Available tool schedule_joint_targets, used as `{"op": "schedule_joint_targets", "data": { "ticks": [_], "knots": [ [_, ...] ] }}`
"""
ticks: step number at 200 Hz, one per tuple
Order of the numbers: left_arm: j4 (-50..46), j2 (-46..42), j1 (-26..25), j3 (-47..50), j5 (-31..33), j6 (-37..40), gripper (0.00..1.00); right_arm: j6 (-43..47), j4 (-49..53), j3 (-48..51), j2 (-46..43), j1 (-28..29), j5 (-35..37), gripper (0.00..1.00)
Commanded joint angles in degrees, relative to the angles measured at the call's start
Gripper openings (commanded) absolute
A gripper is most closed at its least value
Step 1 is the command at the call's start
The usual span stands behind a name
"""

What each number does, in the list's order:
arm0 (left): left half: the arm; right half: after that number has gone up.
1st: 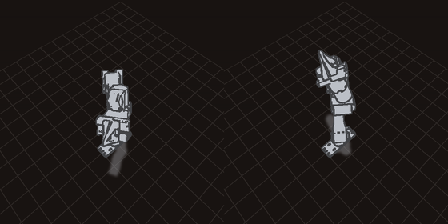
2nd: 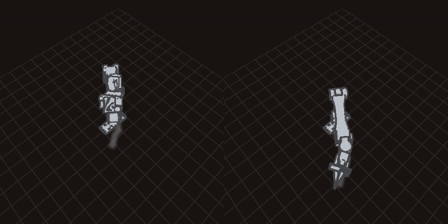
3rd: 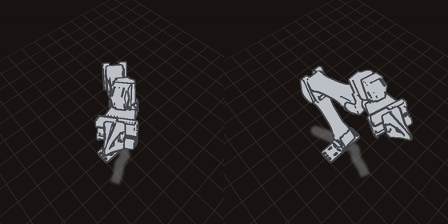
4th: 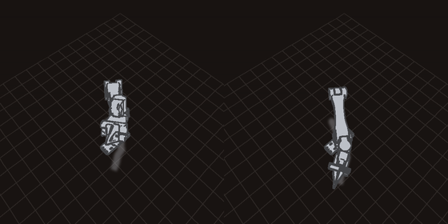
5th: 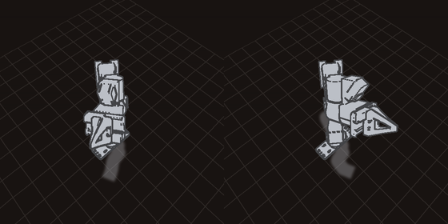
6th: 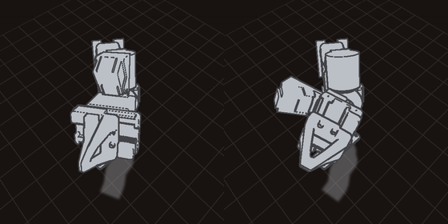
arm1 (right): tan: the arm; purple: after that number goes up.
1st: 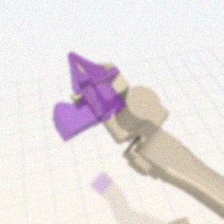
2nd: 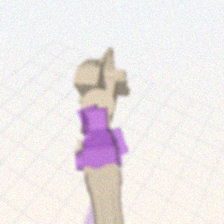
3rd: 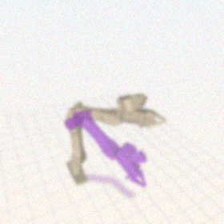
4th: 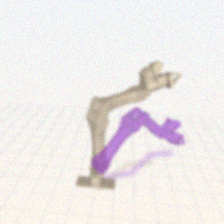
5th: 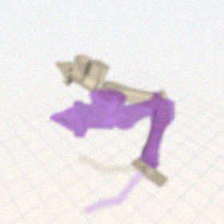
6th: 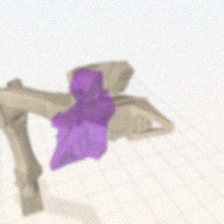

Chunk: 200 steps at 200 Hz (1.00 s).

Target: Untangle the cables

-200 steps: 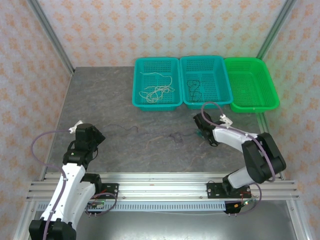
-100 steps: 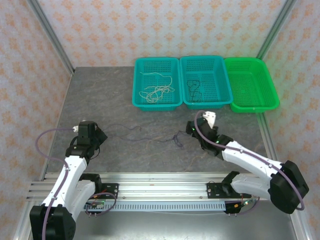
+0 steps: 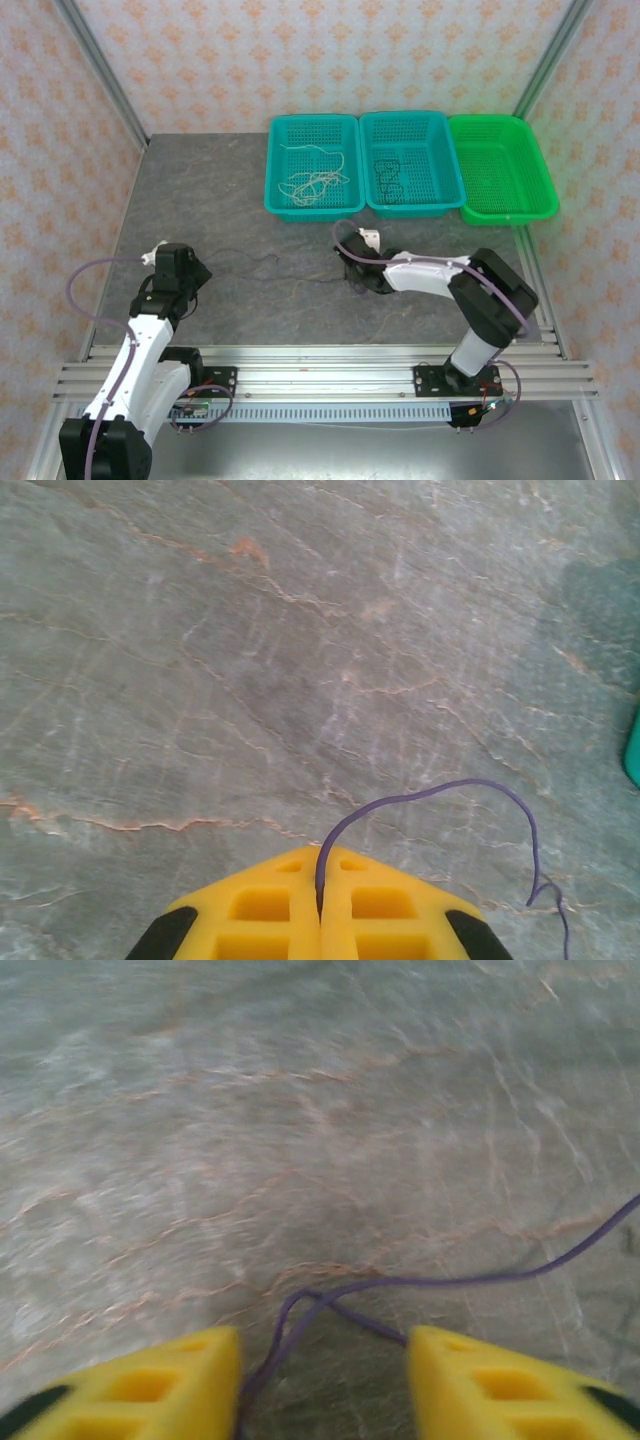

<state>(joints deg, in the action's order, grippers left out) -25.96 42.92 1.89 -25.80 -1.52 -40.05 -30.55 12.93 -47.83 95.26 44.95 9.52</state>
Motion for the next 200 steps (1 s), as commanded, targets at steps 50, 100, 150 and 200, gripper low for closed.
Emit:
{"op": "schedule_joint_targets", "data": {
  "ticks": [50,100,150,200],
  "knots": [
    [-12.1,-1.1,0.6,-3.3,19.8,-3.7,0.0,-24.4,7.5,11.2,-13.1,-15.2,10.2,0.0],
    [1.5,-0.6,0.6,2.0,3.8,-0.2,0.0,-15.1,-6.2,18.6,-23.0,-20.2,-3.2,0.0],
    [11.5,-2.0,-0.5,-0.3,-16.3,-0.3,0.0,-9.8,-0.9,12.0,-22.9,-13.8,-2.6,0.68],
    [10.9,-1.3,-11.7,-9.6,-19.4,2.0,0.0,5.7,-2.1,6.8,-35.0,-5.1,-0.2,0.85]
  ]
}}
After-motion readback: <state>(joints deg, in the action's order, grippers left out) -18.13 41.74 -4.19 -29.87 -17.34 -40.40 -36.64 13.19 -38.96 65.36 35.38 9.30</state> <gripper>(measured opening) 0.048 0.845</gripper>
